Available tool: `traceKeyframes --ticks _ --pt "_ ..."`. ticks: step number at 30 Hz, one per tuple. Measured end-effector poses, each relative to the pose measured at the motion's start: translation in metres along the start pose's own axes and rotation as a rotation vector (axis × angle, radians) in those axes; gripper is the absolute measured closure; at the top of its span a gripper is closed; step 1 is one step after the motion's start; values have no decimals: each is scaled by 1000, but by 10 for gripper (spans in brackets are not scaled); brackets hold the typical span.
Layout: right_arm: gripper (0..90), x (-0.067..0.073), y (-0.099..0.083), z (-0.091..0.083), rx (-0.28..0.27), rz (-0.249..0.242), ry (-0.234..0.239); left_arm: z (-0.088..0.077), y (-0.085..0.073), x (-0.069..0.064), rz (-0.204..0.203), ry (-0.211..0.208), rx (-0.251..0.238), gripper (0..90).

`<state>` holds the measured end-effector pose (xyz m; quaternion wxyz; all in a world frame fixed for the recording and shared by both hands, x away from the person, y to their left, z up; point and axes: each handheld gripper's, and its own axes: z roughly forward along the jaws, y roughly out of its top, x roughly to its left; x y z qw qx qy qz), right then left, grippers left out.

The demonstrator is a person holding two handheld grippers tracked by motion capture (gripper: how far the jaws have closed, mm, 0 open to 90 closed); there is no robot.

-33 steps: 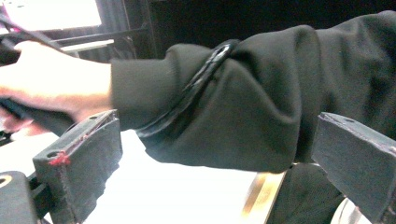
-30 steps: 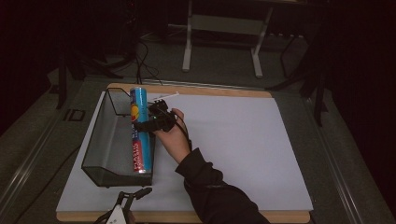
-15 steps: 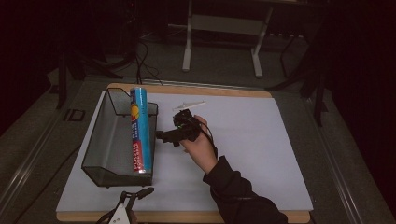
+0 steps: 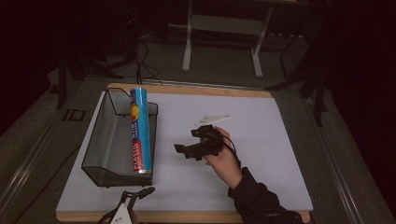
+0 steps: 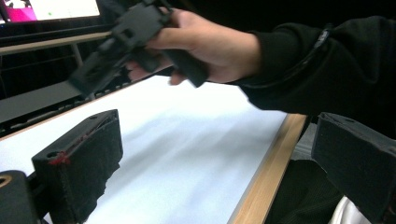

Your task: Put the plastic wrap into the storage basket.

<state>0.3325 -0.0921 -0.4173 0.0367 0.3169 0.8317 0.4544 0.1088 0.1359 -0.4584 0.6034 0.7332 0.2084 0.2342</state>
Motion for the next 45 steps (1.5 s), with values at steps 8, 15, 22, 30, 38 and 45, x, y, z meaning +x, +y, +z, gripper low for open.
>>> traceKeyframes --ticks 8,15,22,30,38,45 --pt "128 -9 -25 -27 -1 3 -14 1 0 -1 5 -3 1 28" --pt "130 -15 -44 -45 8 27 -11 2 0 -2 3 -3 5 28" --pt "133 -15 -61 -64 -4 32 -30 2 0 -2 3 -5 3 28" --pt "135 -19 -85 -86 -25 42 -47 2 0 -2 5 -5 5 28" --pt "134 -20 -102 -102 -19 49 -58 2 0 -2 5 -6 5 28" --pt "134 -21 -116 -113 -16 48 -83 1 1 -3 8 -6 4 28"
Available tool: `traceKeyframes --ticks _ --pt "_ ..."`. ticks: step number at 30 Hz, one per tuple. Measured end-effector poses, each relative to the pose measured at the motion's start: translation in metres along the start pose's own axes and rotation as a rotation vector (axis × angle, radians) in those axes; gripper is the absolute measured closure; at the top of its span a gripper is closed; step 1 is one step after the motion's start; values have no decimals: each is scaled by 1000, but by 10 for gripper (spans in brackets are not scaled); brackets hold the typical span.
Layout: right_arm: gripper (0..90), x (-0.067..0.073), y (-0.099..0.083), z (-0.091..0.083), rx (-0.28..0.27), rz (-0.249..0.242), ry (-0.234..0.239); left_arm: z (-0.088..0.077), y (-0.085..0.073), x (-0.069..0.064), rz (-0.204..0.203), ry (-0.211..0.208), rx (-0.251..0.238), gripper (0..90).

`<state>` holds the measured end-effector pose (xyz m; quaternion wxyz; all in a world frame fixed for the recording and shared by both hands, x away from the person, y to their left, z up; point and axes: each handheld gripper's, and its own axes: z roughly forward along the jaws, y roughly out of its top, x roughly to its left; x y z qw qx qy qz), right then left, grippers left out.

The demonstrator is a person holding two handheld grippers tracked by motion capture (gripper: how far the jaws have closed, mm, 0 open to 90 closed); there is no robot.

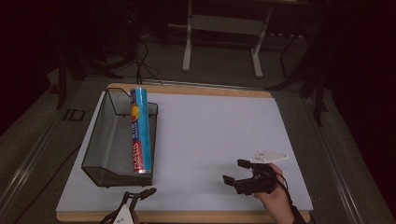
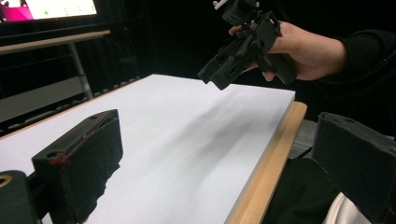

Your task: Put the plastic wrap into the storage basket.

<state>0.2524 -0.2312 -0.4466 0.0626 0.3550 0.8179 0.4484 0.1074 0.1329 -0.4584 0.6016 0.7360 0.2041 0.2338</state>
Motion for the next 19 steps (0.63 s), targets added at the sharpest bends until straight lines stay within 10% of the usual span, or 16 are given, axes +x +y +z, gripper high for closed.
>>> traceKeyframes --ticks 19 --pt "135 -6 -11 5 1 -44 -45 -1 1 2 0 2 -4 28"
